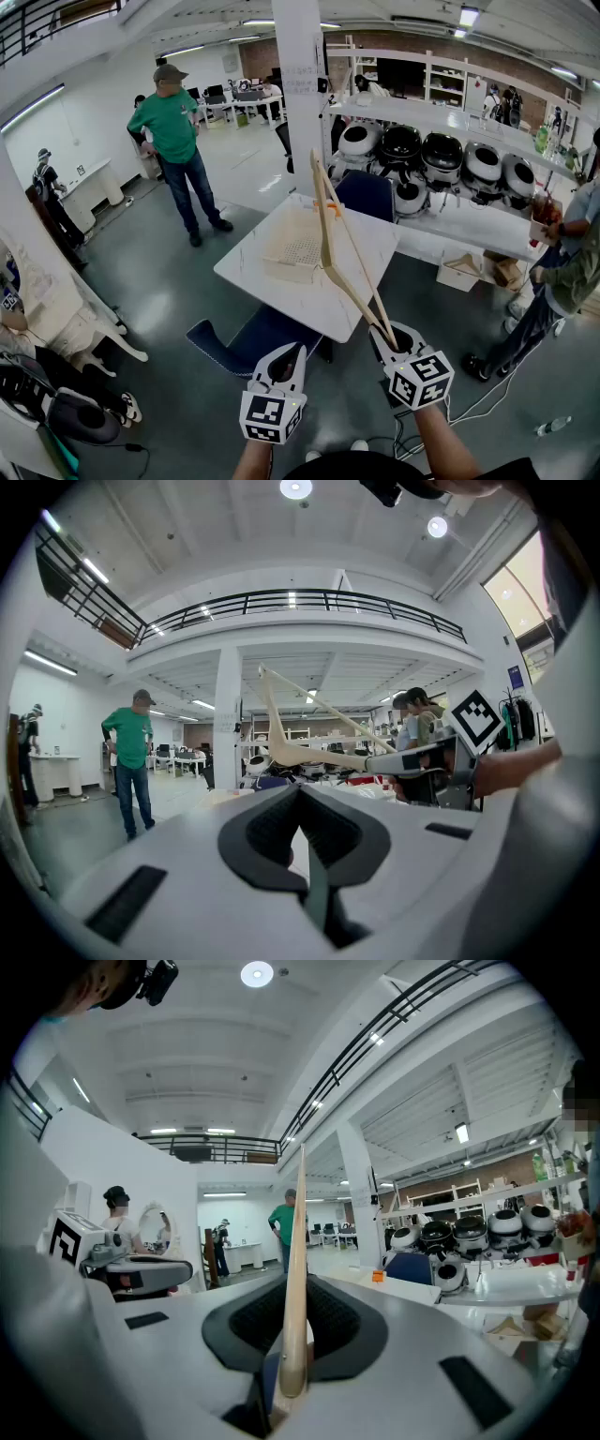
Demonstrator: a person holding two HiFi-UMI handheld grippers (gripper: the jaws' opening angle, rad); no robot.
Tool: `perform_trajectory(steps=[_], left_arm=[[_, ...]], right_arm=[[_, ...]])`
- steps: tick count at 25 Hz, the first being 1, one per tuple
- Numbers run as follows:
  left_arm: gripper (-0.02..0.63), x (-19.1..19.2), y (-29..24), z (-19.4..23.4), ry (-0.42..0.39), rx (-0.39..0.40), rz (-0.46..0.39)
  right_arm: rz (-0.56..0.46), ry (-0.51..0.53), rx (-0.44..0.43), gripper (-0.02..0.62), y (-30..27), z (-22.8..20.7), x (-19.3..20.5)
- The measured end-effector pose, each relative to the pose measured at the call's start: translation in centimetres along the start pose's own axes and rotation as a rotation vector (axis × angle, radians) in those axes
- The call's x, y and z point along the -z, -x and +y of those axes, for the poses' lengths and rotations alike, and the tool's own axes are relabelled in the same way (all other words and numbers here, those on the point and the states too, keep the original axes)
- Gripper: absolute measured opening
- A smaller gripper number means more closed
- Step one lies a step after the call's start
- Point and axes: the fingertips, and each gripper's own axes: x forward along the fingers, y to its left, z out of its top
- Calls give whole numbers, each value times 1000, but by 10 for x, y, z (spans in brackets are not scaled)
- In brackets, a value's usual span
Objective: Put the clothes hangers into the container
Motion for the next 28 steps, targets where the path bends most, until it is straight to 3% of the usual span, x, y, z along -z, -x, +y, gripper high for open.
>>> perform_trajectory(steps=[28], left_arm=[[5, 3, -29, -14, -8, -57, 35]], right_arm=[[2, -18, -69, 63, -14, -35, 1]])
